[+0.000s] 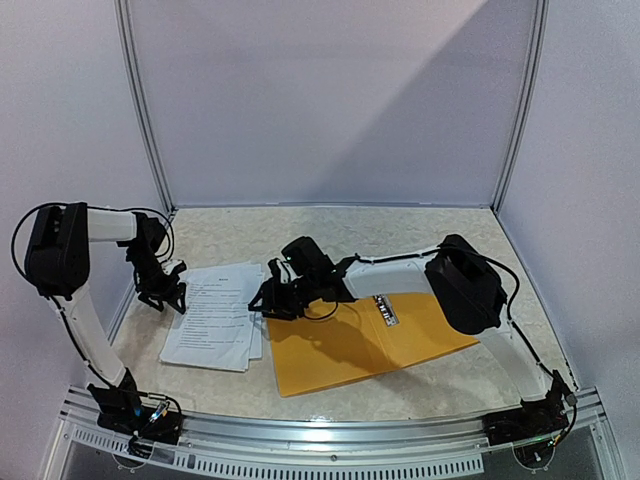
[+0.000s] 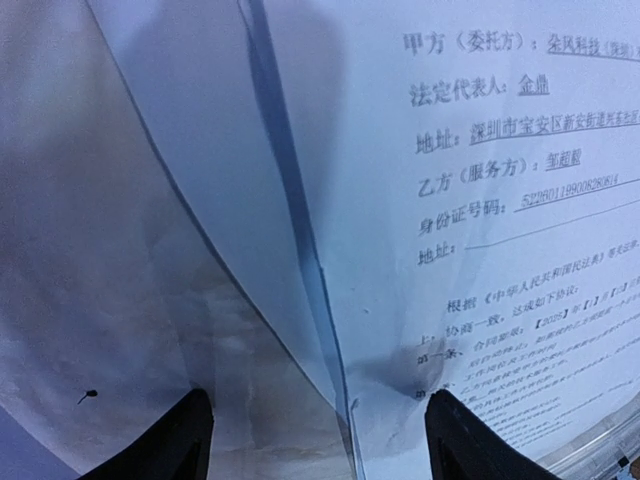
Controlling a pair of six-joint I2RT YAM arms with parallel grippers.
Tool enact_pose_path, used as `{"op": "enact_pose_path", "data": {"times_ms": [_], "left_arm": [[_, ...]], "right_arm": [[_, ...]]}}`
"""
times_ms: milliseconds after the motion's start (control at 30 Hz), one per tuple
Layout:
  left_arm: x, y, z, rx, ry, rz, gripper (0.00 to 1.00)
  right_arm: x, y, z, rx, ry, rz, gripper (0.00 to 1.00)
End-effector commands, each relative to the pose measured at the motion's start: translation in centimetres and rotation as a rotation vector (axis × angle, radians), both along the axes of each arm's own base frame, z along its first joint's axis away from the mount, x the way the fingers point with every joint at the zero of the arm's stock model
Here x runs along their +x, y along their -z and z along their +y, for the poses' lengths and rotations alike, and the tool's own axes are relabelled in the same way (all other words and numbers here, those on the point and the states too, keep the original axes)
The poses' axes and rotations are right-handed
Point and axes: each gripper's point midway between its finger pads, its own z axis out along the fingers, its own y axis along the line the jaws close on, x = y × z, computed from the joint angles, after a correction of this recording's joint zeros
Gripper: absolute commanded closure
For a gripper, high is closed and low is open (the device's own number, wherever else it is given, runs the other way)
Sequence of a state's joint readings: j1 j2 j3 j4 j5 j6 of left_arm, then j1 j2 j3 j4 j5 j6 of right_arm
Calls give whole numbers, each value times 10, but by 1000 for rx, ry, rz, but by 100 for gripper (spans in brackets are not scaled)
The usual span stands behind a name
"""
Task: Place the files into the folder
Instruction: Pick up the file from the center of the board.
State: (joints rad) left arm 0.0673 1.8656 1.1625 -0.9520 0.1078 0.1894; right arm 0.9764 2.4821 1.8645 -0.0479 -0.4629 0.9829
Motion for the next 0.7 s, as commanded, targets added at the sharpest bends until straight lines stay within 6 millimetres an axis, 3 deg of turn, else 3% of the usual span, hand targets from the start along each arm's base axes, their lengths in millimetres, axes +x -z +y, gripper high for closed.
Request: {"op": "enact_pose_path", "data": {"times_ms": [0,200,467,667], "left_arm": [[0,24,-7,-33,-2,22,25],[0,26,-9,-30,7,17,25],[1,26,-16,-17,45,11,26],[0,28,-21,-10,69,15,26]], "right_arm": [[-4,17,2,-24,-30,13,55],[1,8,5,-4,-32,-32,56],[-2,30,8,7,-9,59,60],[3,22,15,34,-8,33,64]]}}
